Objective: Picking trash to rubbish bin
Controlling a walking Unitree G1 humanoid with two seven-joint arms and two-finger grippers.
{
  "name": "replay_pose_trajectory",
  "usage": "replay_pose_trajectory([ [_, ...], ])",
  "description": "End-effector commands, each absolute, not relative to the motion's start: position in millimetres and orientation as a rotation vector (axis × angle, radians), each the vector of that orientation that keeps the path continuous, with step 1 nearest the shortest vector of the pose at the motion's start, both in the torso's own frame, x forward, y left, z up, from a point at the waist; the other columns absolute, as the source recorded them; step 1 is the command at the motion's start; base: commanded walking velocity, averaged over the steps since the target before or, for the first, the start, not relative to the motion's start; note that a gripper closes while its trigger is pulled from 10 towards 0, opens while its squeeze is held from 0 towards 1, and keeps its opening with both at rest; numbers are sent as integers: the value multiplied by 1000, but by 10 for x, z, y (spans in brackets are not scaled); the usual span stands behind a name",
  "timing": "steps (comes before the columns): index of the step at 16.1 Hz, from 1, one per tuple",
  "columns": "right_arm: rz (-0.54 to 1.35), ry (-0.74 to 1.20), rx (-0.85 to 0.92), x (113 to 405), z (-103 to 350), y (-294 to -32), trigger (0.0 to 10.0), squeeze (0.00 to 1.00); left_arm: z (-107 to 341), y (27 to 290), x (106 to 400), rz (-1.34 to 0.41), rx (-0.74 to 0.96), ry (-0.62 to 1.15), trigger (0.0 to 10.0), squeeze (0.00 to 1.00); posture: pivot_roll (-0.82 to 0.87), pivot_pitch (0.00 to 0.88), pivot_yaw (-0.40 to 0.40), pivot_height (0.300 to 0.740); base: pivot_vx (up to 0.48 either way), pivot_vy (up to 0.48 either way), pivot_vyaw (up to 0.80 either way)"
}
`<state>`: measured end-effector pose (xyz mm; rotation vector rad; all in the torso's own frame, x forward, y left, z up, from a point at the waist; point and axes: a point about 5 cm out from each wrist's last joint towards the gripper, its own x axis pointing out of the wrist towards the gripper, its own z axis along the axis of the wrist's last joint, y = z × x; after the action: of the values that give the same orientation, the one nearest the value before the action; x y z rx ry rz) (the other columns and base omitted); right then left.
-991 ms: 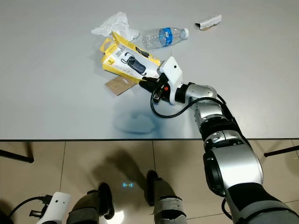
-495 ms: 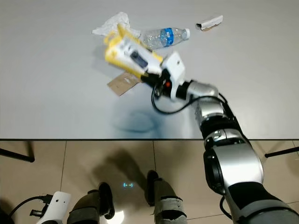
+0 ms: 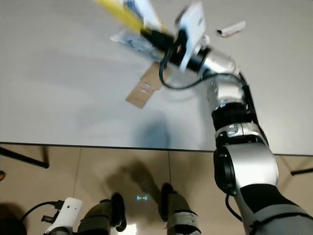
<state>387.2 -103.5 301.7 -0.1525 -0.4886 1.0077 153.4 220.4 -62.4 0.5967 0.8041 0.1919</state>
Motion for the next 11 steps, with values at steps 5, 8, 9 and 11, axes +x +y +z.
replay_pose_trajectory([
  [5,890,-604,-77,3843,3230,-1159,10000,0,-177,1799,2364,111,540,470,10000,0,46,129,-211,740,0,0,0],
  [8,890,-604,-77,3843,3230,-1159,10000,0,-177,1799,2364,111,540,470,10000,0,46,129,-211,740,0,0,0],
  [9,890,-604,-77,3843,3230,-1159,10000,0,-177,1799,2364,111,540,470,10000,0,46,129,-211,740,0,0,0],
  [11,890,-604,-77,3843,3230,-1159,10000,0,-177,1799,2364,111,540,470,10000,0,46,129,-211,740,0,0,0],
])
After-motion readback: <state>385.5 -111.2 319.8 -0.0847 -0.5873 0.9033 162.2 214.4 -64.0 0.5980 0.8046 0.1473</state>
